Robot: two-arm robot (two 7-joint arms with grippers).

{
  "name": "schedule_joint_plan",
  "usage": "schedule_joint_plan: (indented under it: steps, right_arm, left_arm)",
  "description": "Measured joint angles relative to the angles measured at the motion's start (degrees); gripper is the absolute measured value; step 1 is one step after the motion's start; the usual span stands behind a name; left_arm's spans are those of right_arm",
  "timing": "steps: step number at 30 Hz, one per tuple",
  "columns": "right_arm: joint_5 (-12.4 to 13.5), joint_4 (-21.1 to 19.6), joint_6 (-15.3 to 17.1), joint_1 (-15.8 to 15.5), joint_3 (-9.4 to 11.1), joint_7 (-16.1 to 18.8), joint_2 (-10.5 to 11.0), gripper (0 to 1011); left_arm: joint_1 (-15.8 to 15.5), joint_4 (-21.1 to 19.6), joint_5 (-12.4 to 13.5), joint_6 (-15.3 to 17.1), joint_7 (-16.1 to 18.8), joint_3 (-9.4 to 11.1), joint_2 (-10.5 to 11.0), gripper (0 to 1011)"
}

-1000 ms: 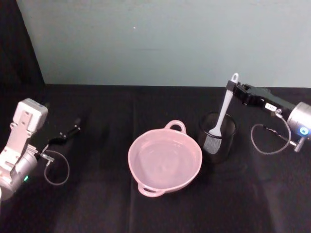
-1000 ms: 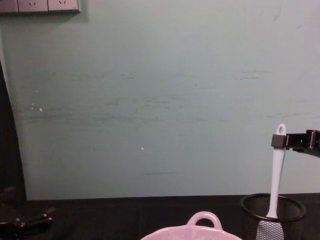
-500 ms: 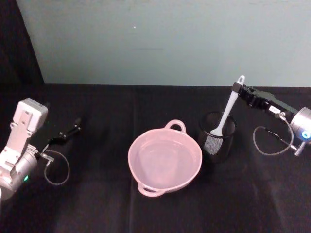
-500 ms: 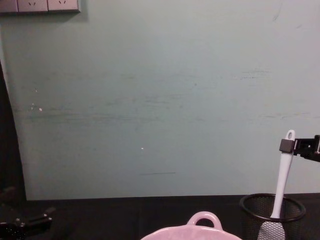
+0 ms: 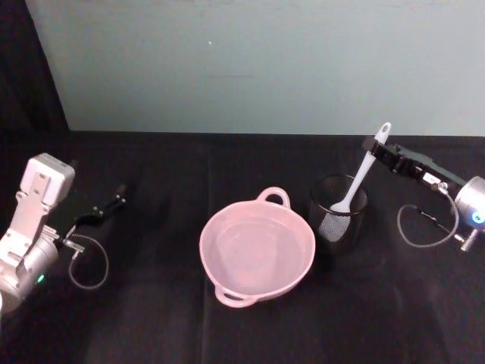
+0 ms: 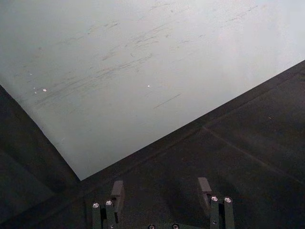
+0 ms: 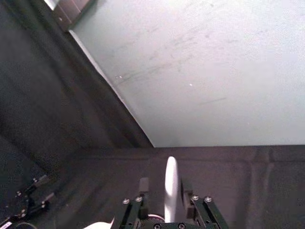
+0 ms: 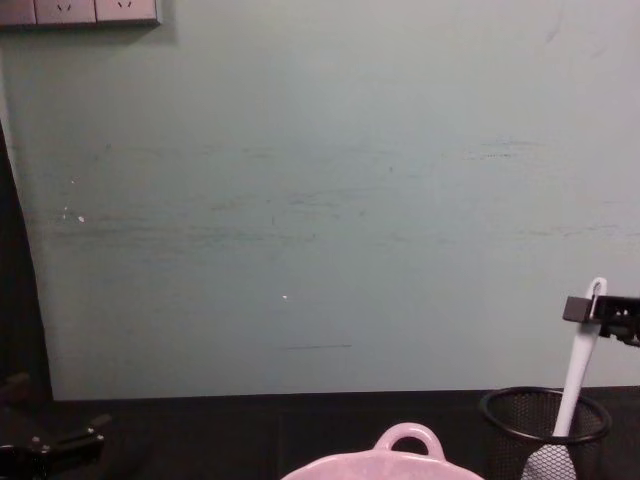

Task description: Use the one hand to pick up the spoon and stir the clear water in the bowl.

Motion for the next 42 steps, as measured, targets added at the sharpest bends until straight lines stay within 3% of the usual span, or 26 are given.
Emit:
schedule_joint_plan:
  steps: [15,21,25,26,31,35,38,42]
  right_arm:
    - [-0.37,1.04,1.71,0.0,-1.05,-0.97,0.93,853]
    - [-3.1,-4.87,2.66,-1.69,-1.81,-3.52,4.33,1002]
    - [-5.66,-9.49,1.5,-4.39,-1.34,-6.5,6.58,1000]
    - [-6.92,-11.07,-0.53,-6.01,-0.63,-7.76,7.17,1000]
    - [-10.61,-14.08,-6.42,-10.38,1.82,-12.91,7.6,1002]
    - [-15.8,-15.0,-10.66,-12.48,2.67,-18.49,6.95,1000]
    - [-18.27,-14.27,-10.9,-12.24,1.76,-19.64,6.58,1000]
    - [-20.25,-12.44,-8.19,-10.91,-0.07,-19.69,6.09,1002]
  left_arm:
    - [0.0,0.0,0.0,0.0,0.0,0.0,0.0,1005]
    - [0.0,0.0,0.0,0.0,0.0,0.0,0.0,1005]
    - [0.0,0.0,0.0,0.0,0.0,0.0,0.0,1005]
    - [0.0,0.0,0.0,0.0,0.0,0.0,0.0,1005]
    - [0.0,0.0,0.0,0.0,0.0,0.0,0.0,1005]
    - [0.0,0.0,0.0,0.0,0.0,0.0,0.0,1005]
    - [0.0,0.0,0.0,0.0,0.0,0.0,0.0,1005]
    - [0.0,0.0,0.0,0.0,0.0,0.0,0.0,1005]
